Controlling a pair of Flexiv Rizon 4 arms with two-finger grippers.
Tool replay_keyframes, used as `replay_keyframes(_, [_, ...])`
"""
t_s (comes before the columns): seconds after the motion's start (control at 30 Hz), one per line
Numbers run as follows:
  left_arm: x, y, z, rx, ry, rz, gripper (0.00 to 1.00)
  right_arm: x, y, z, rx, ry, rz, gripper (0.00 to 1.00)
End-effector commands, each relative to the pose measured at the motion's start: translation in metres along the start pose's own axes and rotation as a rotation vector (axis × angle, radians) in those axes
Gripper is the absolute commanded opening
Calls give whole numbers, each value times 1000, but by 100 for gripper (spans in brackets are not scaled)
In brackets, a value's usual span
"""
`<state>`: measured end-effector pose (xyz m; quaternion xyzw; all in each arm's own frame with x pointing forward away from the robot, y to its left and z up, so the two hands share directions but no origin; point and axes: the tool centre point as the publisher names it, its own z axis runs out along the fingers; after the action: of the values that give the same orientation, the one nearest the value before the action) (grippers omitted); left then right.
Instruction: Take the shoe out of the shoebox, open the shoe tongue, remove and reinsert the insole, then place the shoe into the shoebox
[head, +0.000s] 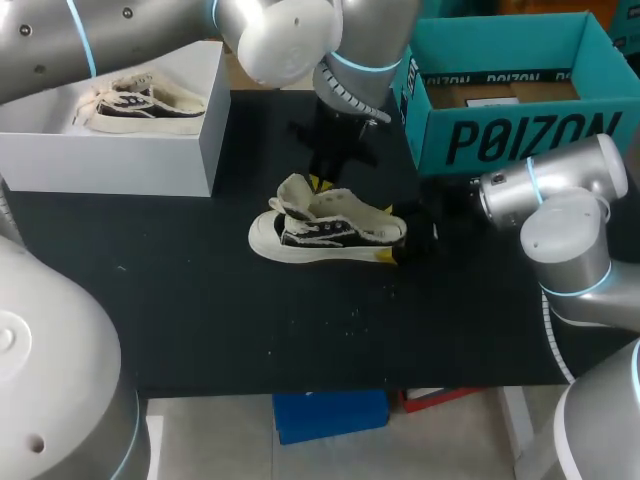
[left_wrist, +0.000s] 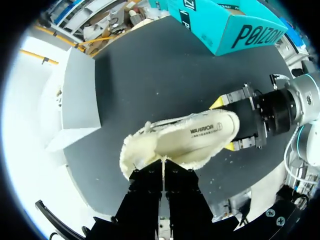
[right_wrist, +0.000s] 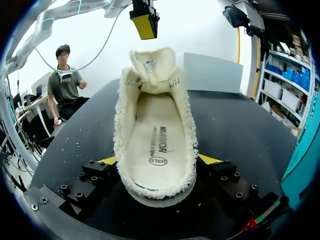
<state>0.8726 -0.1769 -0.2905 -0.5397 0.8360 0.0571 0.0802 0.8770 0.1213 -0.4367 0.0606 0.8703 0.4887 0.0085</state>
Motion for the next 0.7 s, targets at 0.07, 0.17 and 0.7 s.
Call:
replay_keyframes(0.07, [-6,-2,5,19,260,494,0,-1,0,1,1,0,2,0])
replay_keyframes(0.17, [-6,-2,5,19,260,494,0,-1,0,1,1,0,2,0])
replay_keyframes(0.7, [12,-19,3,179,497,959,0,-1,0,1,1,0,2,0])
